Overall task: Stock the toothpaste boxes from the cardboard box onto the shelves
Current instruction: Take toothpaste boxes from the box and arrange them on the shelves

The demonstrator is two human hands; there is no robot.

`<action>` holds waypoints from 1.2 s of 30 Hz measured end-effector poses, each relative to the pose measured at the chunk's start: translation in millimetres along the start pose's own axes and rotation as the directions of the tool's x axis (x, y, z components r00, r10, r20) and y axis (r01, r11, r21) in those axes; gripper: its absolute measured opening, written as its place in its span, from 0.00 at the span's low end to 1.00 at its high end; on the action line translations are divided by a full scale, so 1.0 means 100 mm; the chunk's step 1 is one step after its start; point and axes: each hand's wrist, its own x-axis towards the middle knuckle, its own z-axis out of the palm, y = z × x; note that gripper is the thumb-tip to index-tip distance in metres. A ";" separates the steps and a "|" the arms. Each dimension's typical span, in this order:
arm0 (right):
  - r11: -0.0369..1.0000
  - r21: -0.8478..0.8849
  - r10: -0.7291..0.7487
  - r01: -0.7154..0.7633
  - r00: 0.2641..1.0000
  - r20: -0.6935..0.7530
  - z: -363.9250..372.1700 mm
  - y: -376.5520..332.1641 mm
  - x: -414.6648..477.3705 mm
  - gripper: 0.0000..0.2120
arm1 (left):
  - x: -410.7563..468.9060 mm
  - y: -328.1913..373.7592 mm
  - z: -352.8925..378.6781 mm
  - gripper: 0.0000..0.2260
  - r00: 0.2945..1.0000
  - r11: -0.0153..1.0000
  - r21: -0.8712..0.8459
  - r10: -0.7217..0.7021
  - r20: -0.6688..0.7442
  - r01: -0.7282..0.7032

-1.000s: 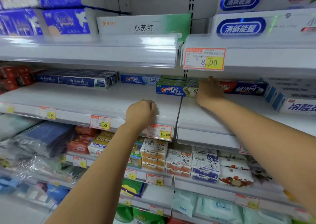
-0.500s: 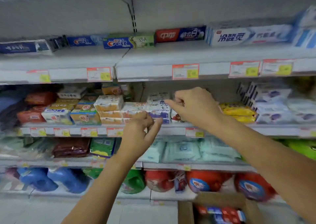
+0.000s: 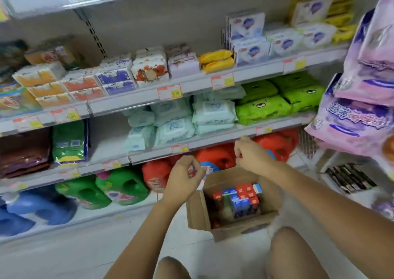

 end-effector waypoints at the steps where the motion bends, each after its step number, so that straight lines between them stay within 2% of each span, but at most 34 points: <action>1: 0.999 0.009 0.031 -0.031 0.999 0.008 0.10 0.14 -0.05 0.18 | -0.07 -0.03 0.10 0.10 0.999 0.999 0.008 -0.035 0.007 0.035; 5: 0.987 0.004 0.159 -0.160 0.985 0.066 0.51 0.68 -0.12 0.19 | -0.20 -0.25 0.47 0.13 0.987 0.986 0.056 -0.157 0.044 0.155; 7: 0.982 0.016 0.188 -0.191 0.976 0.108 0.73 0.89 -0.09 0.19 | -0.21 -0.41 0.61 0.12 0.973 0.974 0.083 -0.217 0.075 0.211; 11: 0.953 -0.089 0.300 -0.289 0.939 0.168 1.24 1.25 0.10 0.13 | -0.20 -0.83 0.92 0.10 0.935 0.943 0.127 -0.326 0.141 0.309; 12: 0.935 -0.111 0.351 -0.336 0.922 0.162 1.44 1.39 0.17 0.17 | -0.19 -0.97 1.00 0.11 0.915 0.929 0.127 -0.366 0.167 0.349; 13: 0.917 -0.089 0.398 -0.388 0.905 0.148 1.66 1.57 0.25 0.26 | -0.19 -1.12 1.09 0.11 0.895 0.915 0.115 -0.403 0.193 0.388; 15: 0.838 0.123 0.520 -0.532 0.846 0.120 2.18 2.07 0.35 0.44 | -0.19 -1.42 1.28 0.10 0.851 0.881 0.144 -0.473 0.229 0.451; 17: 0.796 0.182 0.561 -0.578 0.816 0.136 2.49 2.30 0.42 0.45 | -0.19 -1.70 1.48 0.01 0.798 0.841 0.206 -0.540 0.267 0.500; 18: 0.835 0.091 0.529 -0.543 0.837 0.140 2.55 2.27 0.47 0.41 | -0.19 -1.85 1.58 0.05 0.763 0.818 0.259 -0.574 0.297 0.514; 19: 0.885 0.025 0.450 -0.465 0.869 0.205 2.54 2.13 0.52 0.37 | -0.19 -1.97 1.68 0.09 0.724 0.800 0.334 -0.597 0.347 0.499; 21: 0.947 -0.062 0.311 -0.316 0.850 0.425 2.71 1.99 0.58 0.29 | -0.19 -2.23 1.89 0.13 0.672 0.788 0.399 -0.611 0.419 0.468; 22: 0.955 -0.103 0.293 -0.278 0.830 0.474 2.89 2.04 0.61 0.28 | -0.19 -2.34 2.00 0.14 0.648 0.777 0.410 -0.626 0.433 0.477; 24: 0.951 -0.185 0.308 -0.248 0.828 0.469 3.15 2.11 0.63 0.30 | -0.20 -2.48 2.19 0.16 0.609 0.746 0.438 -0.664 0.434 0.502; 27: 0.940 -0.256 0.325 -0.227 0.826 0.460 3.44 2.33 0.57 0.30 | -0.21 -2.68 2.44 0.15 0.657 0.773 0.456 -0.624 0.424 0.440; 30: 0.939 -0.262 0.313 -0.224 0.872 0.376 3.54 2.55 0.55 0.30 | -0.14 -2.78 2.69 0.15 0.773 0.843 0.444 -0.490 0.402 0.304; 36: 0.962 -0.190 0.250 -0.197 0.915 0.318 3.66 2.79 0.64 0.28 | 0.18 -2.73 3.34 0.20 0.734 0.886 0.344 -0.453 0.506 0.310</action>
